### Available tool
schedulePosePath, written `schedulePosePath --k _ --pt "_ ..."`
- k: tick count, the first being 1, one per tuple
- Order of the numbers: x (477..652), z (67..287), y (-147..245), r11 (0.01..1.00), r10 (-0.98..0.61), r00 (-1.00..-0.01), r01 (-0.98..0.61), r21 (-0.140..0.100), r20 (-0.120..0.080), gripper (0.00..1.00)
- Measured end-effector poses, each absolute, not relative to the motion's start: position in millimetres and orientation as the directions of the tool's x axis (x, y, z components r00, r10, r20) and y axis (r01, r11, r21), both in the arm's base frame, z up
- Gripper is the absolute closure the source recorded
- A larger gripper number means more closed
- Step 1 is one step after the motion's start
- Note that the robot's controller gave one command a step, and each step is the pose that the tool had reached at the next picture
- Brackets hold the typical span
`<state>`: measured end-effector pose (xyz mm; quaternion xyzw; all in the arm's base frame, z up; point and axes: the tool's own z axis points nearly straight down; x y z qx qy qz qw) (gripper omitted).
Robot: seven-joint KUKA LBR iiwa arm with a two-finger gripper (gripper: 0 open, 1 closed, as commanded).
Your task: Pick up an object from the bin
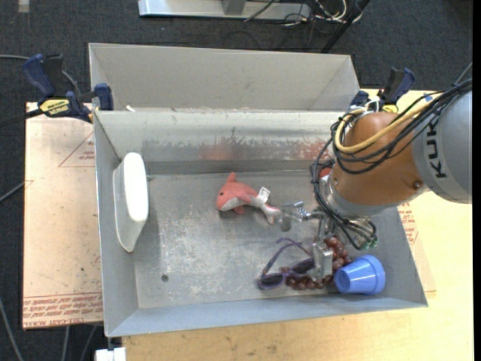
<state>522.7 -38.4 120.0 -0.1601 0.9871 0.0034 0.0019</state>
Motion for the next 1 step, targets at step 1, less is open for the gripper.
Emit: schedulePosePath --k 1 --pt "522.7 120.0 -38.4 0.949 -0.316 -0.949 -0.316 0.006 -0.005 0.00"
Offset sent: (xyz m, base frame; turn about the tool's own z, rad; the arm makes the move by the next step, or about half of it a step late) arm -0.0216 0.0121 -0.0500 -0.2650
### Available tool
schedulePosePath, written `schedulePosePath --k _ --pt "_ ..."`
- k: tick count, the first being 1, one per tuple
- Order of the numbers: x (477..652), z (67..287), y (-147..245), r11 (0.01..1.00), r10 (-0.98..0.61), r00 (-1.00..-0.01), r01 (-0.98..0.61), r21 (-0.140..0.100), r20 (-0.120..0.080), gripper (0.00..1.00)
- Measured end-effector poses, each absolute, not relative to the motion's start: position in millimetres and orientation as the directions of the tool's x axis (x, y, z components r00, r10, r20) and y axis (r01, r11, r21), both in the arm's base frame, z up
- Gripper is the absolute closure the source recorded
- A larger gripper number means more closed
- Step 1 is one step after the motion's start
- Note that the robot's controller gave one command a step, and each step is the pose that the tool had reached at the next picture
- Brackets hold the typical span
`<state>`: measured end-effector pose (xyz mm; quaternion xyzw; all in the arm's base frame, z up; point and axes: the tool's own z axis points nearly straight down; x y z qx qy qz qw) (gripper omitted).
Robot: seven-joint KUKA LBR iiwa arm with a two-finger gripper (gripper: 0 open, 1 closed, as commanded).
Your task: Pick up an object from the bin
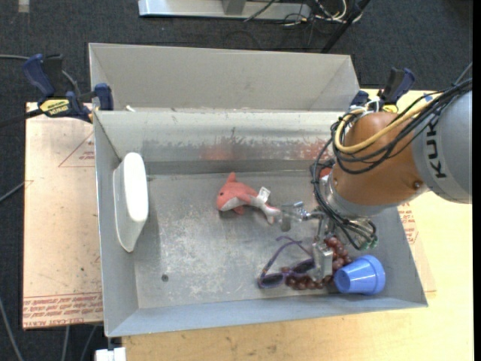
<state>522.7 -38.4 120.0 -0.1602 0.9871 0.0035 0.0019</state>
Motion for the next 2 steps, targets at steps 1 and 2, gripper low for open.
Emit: schedulePosePath --k 1,2 --pt "501.9 71.3 -25.4 0.835 -0.550 -0.835 -0.551 0.006 -0.008 1.00" --pt "501.9 71.3 -25.4 0.835 -0.550 -0.835 -0.551 0.006 -0.007 1.00"
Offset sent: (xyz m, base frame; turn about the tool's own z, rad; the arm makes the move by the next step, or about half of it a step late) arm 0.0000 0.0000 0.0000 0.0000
